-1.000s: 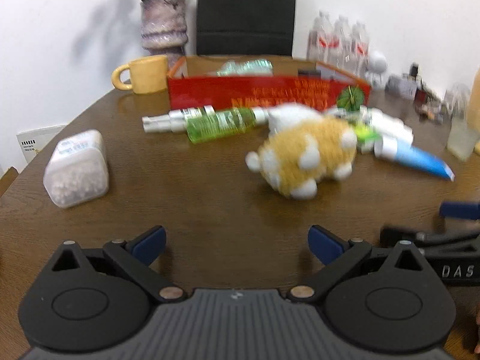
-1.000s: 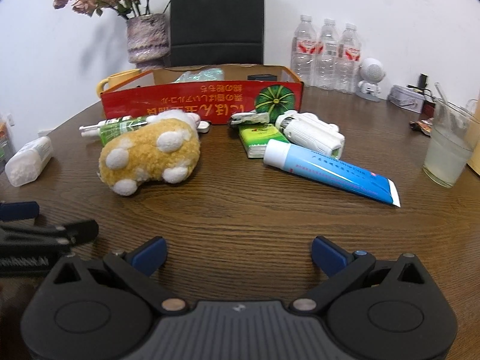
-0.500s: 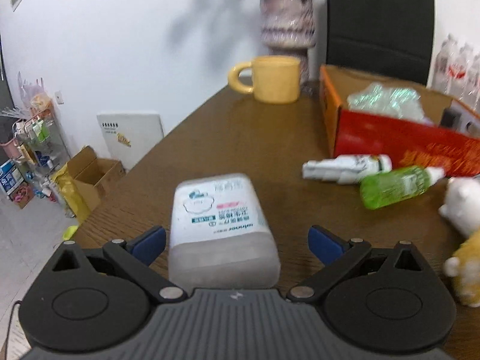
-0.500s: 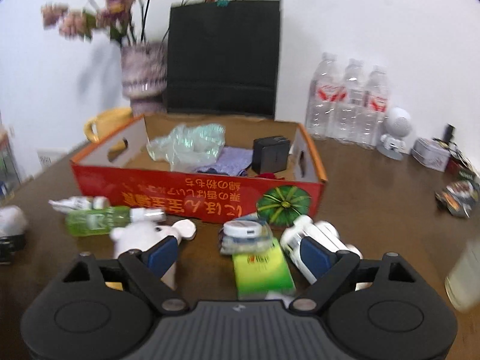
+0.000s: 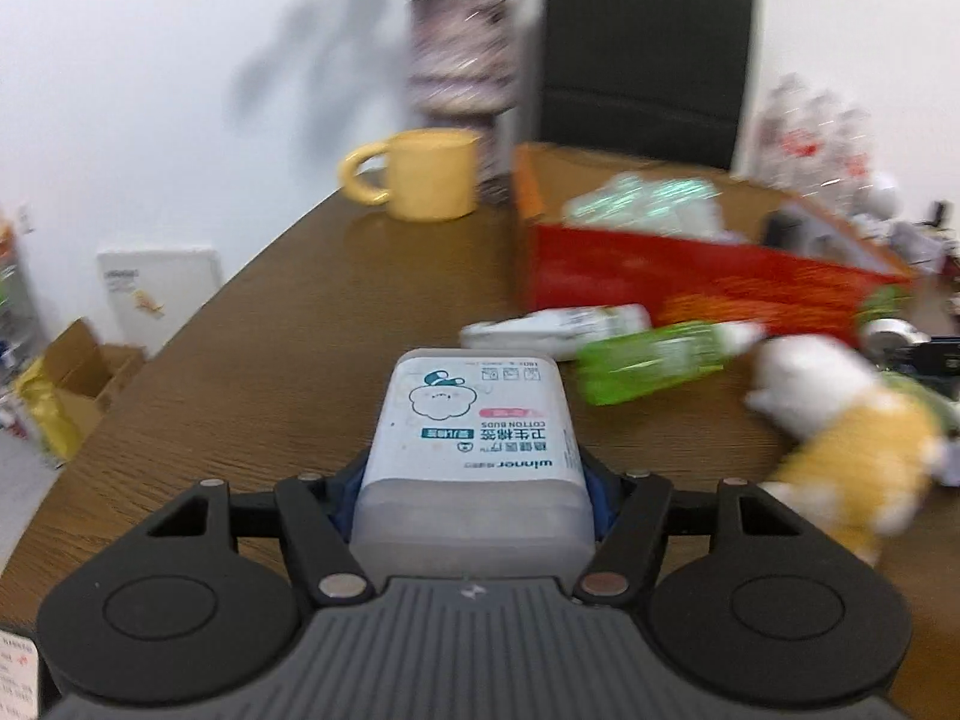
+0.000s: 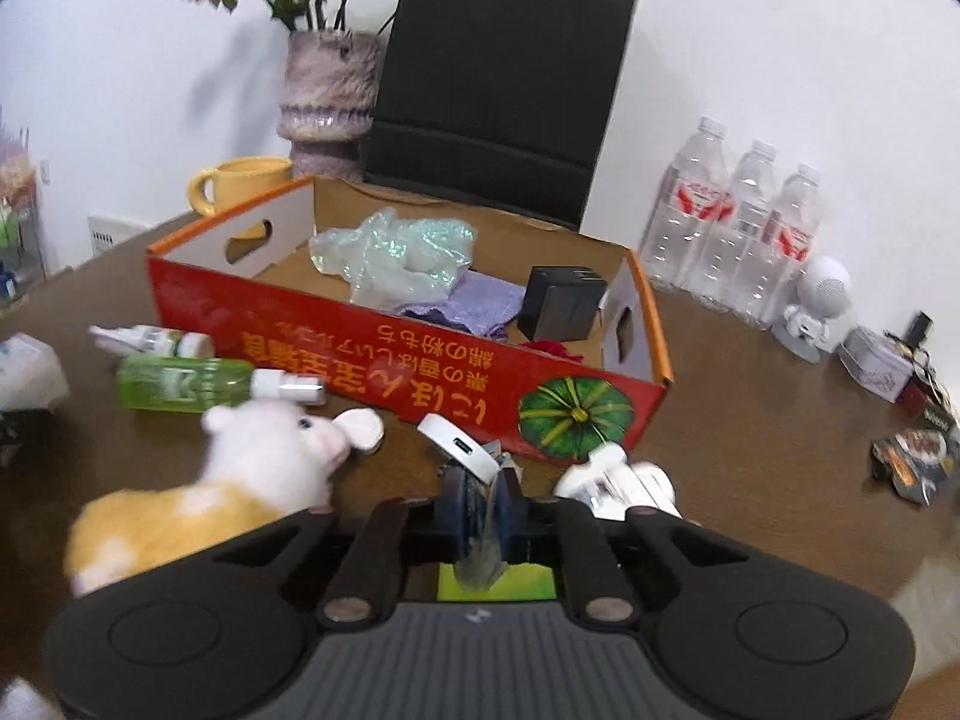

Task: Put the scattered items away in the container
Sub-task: 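Grasp the white cotton-bud tub with the left tool while the right tool grasps the blue-patterned packet, then carry both items over the box and open both tools to drop them in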

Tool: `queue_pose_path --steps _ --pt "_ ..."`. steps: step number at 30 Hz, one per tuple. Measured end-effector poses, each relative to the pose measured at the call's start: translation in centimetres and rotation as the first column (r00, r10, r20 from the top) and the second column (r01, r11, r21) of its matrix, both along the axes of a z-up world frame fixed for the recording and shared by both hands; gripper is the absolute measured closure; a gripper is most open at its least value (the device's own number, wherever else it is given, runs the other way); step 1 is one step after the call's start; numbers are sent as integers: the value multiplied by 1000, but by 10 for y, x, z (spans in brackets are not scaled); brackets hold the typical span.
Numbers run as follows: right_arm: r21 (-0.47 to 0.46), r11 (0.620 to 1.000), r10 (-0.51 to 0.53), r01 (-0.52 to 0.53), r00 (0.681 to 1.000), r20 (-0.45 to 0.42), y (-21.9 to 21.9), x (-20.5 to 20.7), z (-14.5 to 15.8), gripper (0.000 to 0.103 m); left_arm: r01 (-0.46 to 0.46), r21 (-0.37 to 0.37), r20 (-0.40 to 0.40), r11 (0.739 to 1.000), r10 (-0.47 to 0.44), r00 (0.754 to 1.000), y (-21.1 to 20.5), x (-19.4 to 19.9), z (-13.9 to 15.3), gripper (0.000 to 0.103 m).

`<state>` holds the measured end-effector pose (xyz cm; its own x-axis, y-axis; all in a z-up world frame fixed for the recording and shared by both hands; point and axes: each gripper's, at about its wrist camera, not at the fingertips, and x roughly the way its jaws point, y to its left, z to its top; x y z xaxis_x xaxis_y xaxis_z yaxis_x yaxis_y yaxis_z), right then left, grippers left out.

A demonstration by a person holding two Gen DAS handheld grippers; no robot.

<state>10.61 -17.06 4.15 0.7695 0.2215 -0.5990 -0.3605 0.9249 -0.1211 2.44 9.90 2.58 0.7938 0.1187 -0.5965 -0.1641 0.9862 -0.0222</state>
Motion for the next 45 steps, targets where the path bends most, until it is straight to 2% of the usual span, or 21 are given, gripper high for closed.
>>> queue_pose_path --steps 2,4,5,7,9,14,15,16,20,23,27,29,30,32,34,38,40,42,45 --pt "126 992 2 -2 1000 2 -20 -18 16 94 47 -29 29 998 -46 999 -8 -10 12 37" --pt "296 955 3 1 1000 -16 -48 -32 28 94 98 -64 57 993 -94 994 -16 -19 24 37" --pt "326 945 -13 26 999 -44 -57 -34 29 94 124 -81 72 989 -118 990 -20 -23 30 37" --pt "306 951 -20 48 995 -93 -62 -38 25 93 176 -114 102 978 -164 981 -28 -31 42 37" --pt "293 956 17 24 990 -137 -63 -46 17 90 229 -128 106 965 -216 970 -40 -34 45 37" --pt "111 994 5 14 985 -170 -49 -76 -20 66 260 -125 78 957 -252 965 -58 -35 37 37" --pt "88 996 2 13 985 -170 -47 -82 -26 55 260 -123 74 958 -252 965 -58 -36 36 37" --pt "72 997 1 11 986 -168 -47 -86 -30 53 259 -122 69 958 -252 965 -59 -37 35 37" --pt "84 996 -5 21 984 -180 -48 -89 -36 53 257 -116 50 960 -252 966 -61 -40 30 37" --pt "83 996 -8 20 990 -143 -49 -92 -29 53 254 -111 42 961 -251 967 -61 -42 29 37" --pt "147 988 -35 55 990 -134 -58 -91 -22 50 248 -105 47 963 -244 969 -61 -47 32 37" --pt "161 984 -51 77 986 -162 -61 -85 -28 50 248 -105 42 963 -244 969 -63 -48 32 37" --pt "157 984 -59 86 984 -171 -61 -82 -34 53 249 -106 40 963 -246 968 -63 -47 31 37" --pt "134 987 -71 92 985 -156 -57 -82 -40 70 251 -106 36 962 -248 968 -65 -48 30 37" --pt "131 987 -67 88 985 -159 -54 -85 -36 100 252 -104 35 962 -250 968 -65 -49 30 37" --pt "157 986 -46 62 993 -105 -55 -97 -8 101 254 -128 46 959 -250 967 -60 -47 39 37" --pt "207 978 -19 33 997 -69 -57 -99 12 101 281 -139 73 949 -274 959 -62 -38 52 37" --pt "214 977 -3 6 1000 -17 -50 -87 34 101 323 -134 114 937 -310 944 -67 -25 70 37" --pt "222 975 5 -13 999 37 -33 -52 63 100 332 -76 142 940 -319 937 -71 14 96 36"
